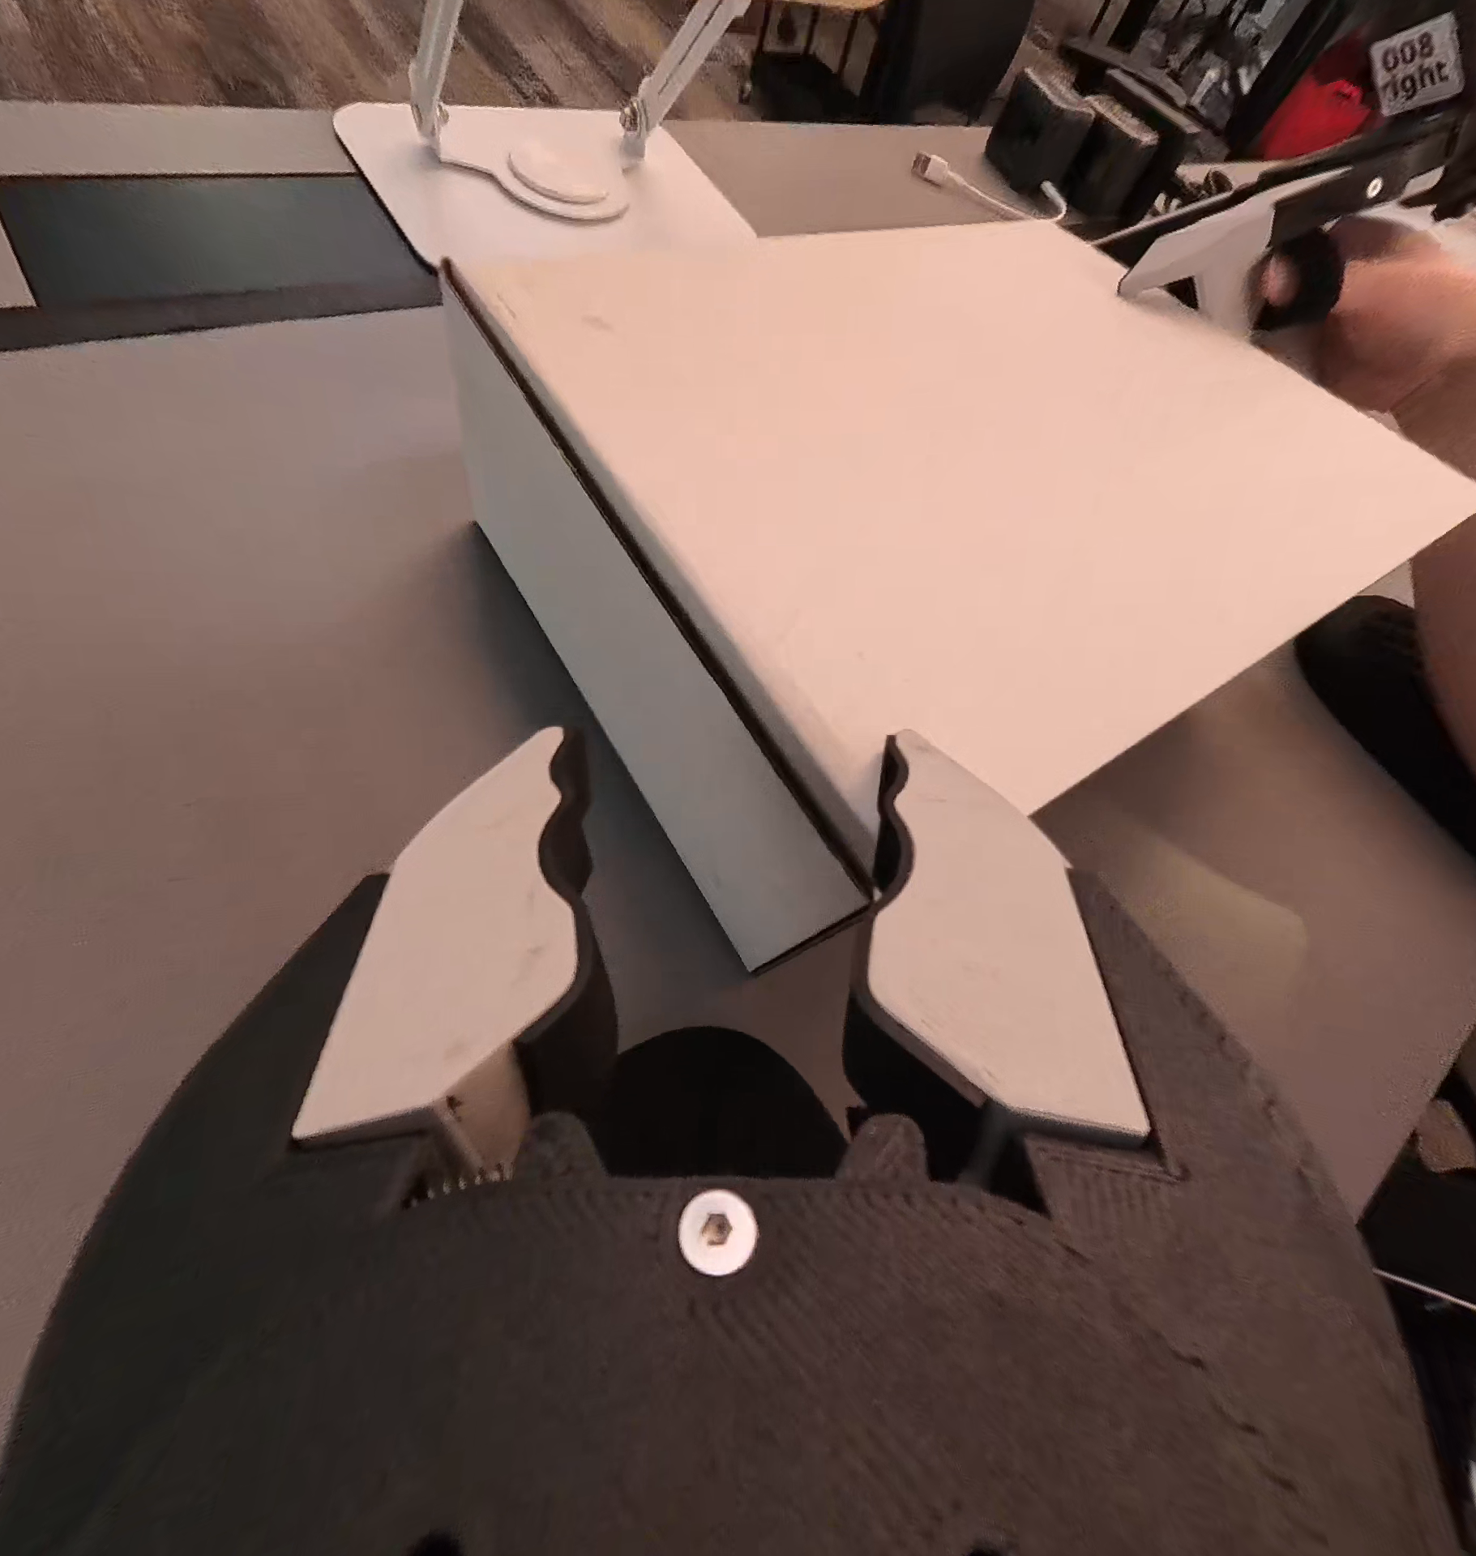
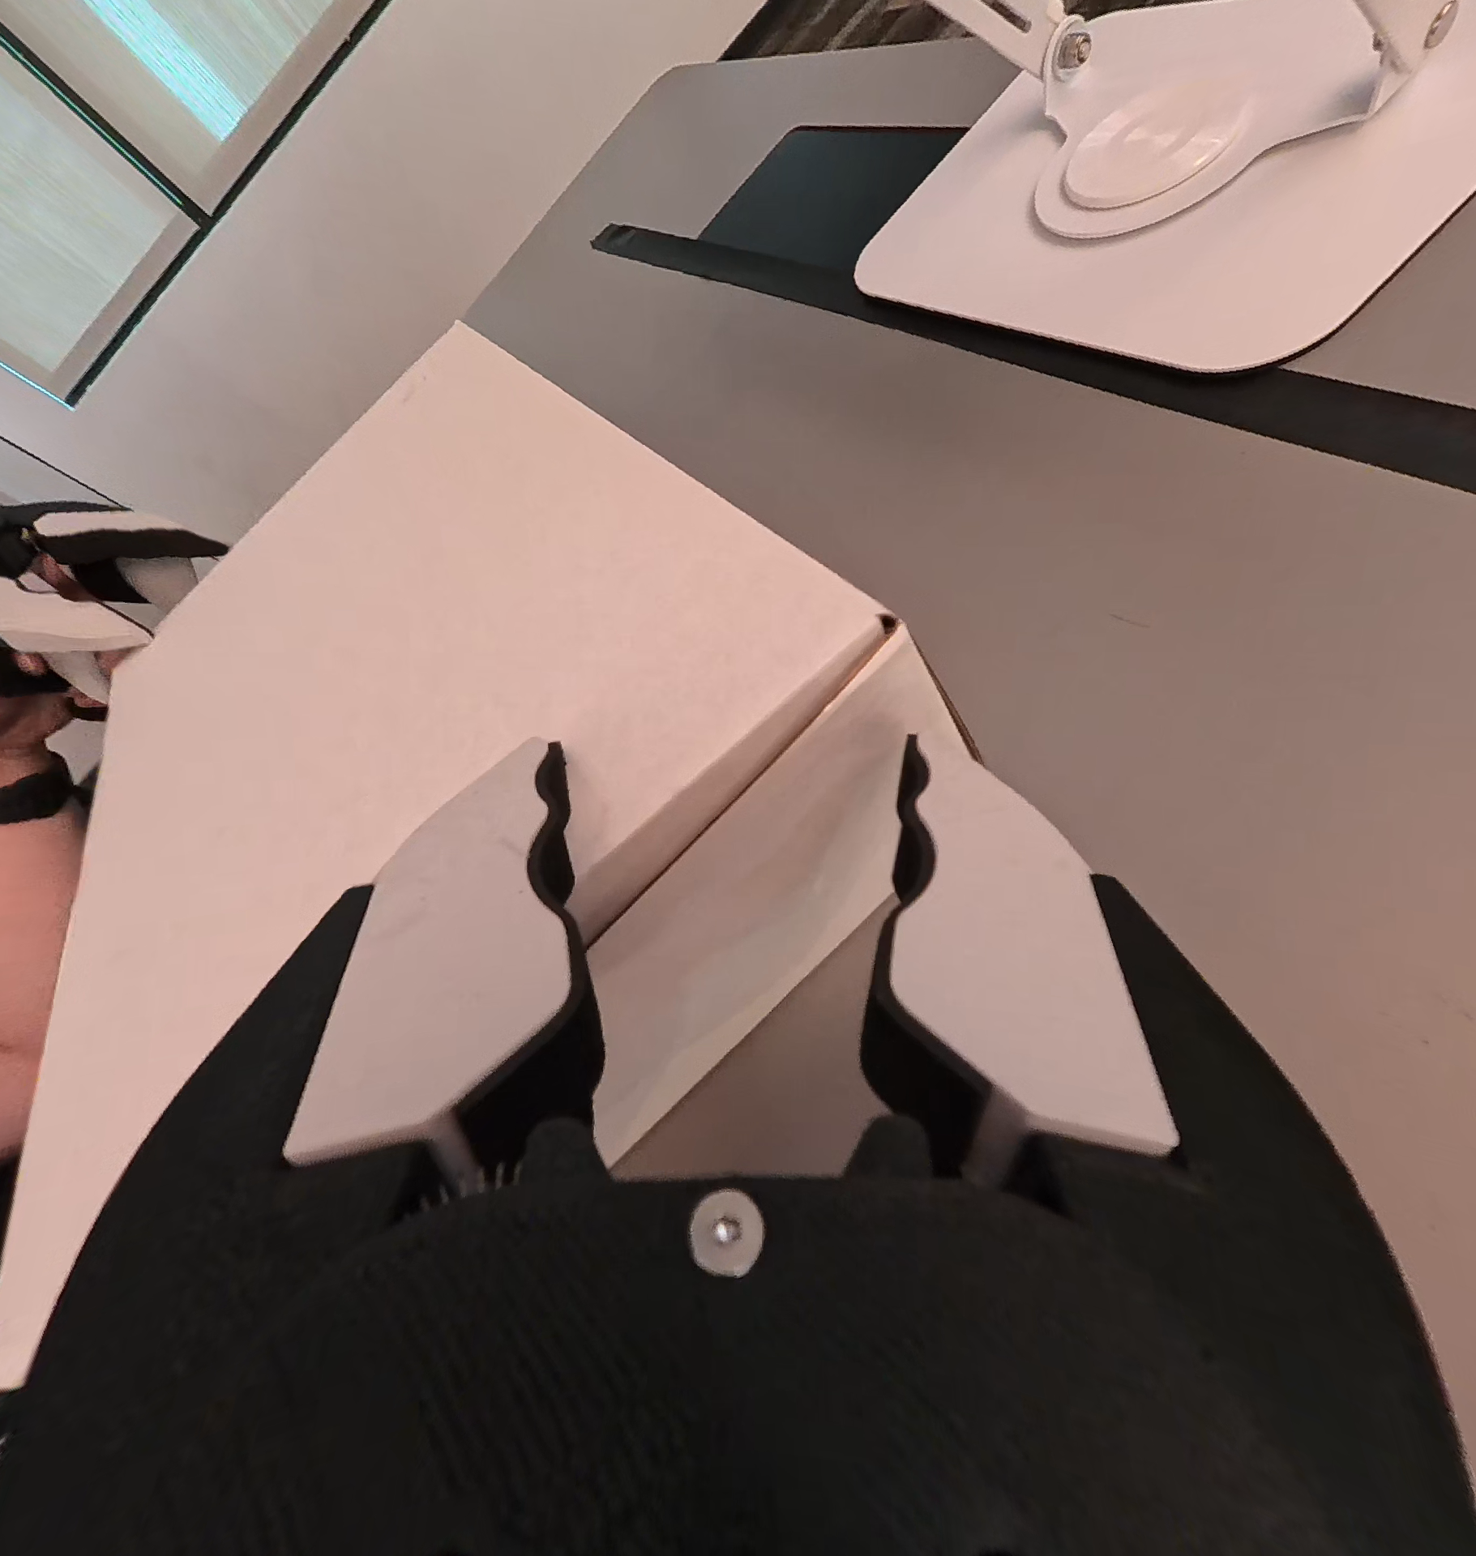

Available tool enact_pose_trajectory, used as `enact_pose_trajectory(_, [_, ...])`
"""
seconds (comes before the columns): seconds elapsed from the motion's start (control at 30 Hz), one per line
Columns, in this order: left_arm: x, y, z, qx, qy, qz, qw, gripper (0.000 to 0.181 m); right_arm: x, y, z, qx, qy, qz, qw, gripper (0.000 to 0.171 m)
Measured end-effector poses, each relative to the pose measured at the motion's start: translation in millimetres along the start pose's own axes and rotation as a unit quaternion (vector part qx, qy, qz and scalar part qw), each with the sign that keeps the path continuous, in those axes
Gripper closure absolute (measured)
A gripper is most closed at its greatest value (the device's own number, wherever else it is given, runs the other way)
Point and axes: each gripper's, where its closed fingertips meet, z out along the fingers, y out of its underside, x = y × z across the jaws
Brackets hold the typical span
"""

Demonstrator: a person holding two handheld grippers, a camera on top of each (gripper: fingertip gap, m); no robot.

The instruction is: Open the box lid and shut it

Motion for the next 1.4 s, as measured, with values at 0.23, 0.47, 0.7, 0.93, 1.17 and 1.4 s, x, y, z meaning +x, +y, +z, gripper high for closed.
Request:
enact_pose_trajectory(0.23, [-0.9, 0.0, -10.0, 0.037, 0.011, -0.016, 0.999, 0.114, -1.6, -0.7, -0.2, 0.003, -0.004, -0.006, 1.000, 0.095])
enact_pose_trajectory(0.47, [17.2, 28.0, -19.0, 0.047, 0.018, -0.031, 0.998, 0.119, -0.7, -0.6, 0.3, 0.001, -0.002, -0.005, 1.000, 0.095])
enact_pose_trajectory(0.7, [29.1, 23.5, -5.0, 0.092, 0.002, -0.083, 0.992, 0.157, -1.5, 0.1, -0.5, 0.000, -0.001, -0.008, 1.000, 0.095])
enact_pose_trajectory(0.93, [24.7, 21.8, -4.0, 0.091, -0.020, -0.061, 0.994, 0.165, -2.0, 0.5, -1.3, 0.000, -0.005, -0.007, 1.000, 0.095])
enact_pose_trajectory(1.17, [24.6, 23.1, -6.5, 0.041, -0.053, 0.018, 0.998, 0.176, -2.7, 0.7, -1.2, -0.003, -0.006, -0.011, 1.000, 0.095])
enact_pose_trajectory(1.4, [26.0, 23.0, -8.1, 0.017, -0.056, 0.072, 0.996, 0.176, -2.5, 1.2, -1.9, -0.003, -0.007, -0.011, 1.000, 0.096])
